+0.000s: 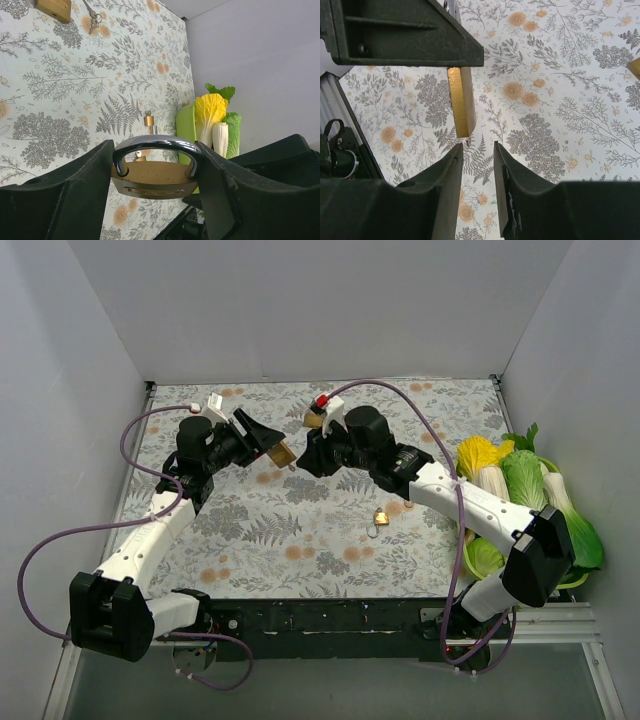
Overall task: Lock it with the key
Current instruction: Lock the lock.
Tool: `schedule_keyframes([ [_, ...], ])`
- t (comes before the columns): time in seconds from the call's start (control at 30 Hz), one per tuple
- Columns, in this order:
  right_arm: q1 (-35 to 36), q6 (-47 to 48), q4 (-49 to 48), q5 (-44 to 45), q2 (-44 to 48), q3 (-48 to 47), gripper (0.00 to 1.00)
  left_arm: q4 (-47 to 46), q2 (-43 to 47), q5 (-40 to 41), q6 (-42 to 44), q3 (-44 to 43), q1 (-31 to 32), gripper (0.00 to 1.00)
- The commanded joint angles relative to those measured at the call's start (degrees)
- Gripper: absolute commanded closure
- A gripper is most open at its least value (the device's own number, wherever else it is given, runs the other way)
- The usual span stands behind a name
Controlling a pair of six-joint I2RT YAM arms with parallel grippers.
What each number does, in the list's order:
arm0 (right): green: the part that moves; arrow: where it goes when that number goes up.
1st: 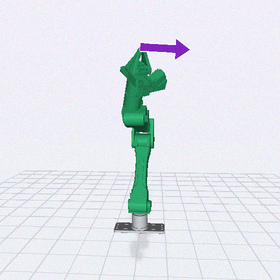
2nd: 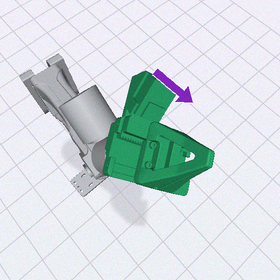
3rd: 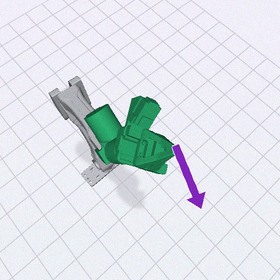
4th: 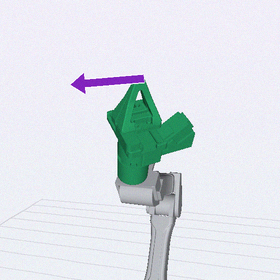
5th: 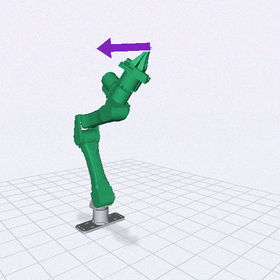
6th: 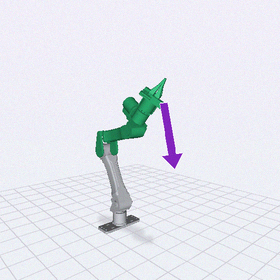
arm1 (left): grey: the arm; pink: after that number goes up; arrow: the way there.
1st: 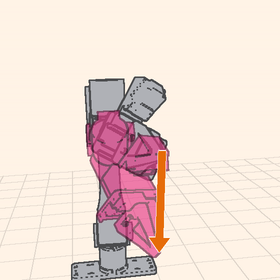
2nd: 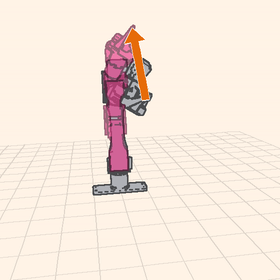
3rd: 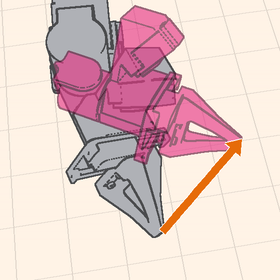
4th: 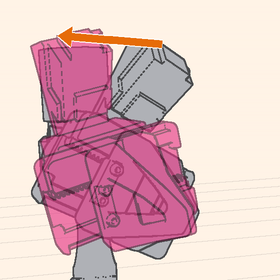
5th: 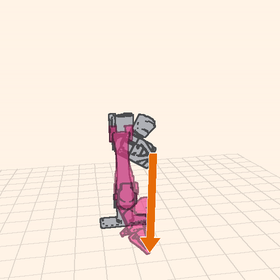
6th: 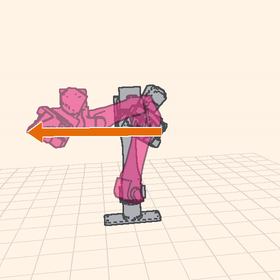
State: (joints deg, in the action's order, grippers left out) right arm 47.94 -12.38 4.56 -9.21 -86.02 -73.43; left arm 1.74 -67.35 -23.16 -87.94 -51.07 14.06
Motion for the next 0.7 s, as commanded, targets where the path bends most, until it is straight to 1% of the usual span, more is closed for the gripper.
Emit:
schedule_keyframes([
  [0.0,0.1,2.3,-1.9,-4.3,1.0,1.1,0.63,-4.6,0.9,-1.9,-2.6,-2.9,-0.4,1.0],
  [0.1,0.2,2.5,-1.7,-4.8,-0.5,0.0,0.62,-4.6,0.8,-1.9,-3.2,-2.9,-0.6,1.0],
  [0.3,1.3,4.1,-3.1,-3.4,-1.6,-0.5,0.59,-4.0,0.7,-1.8,-5.1,-3.3,-1.1,1.0],
  [0.47,2.6,5.0,-3.1,1.0,-2.7,-1.7,0.58,-4.4,0.1,-2.2,-6.3,-3.4,-1.5,1.0],
  [0.6,2.8,5.3,-4.0,2.4,-2.9,-1.6,0.65,-4.6,-0.3,-2.7,-6.8,-3.7,-1.5,1.0],
  [0.63,2.8,5.3,-4.0,2.4,-2.8,-1.5,0.7,-4.6,-0.4,-2.7,-6.8,-3.7,-1.5,1.0],
  [0.67,2.8,5.4,-4.0,2.4,-2.8,-1.4,0.71,-4.6,-0.4,-2.7,-6.8,-3.6,-1.5,1.0],
])
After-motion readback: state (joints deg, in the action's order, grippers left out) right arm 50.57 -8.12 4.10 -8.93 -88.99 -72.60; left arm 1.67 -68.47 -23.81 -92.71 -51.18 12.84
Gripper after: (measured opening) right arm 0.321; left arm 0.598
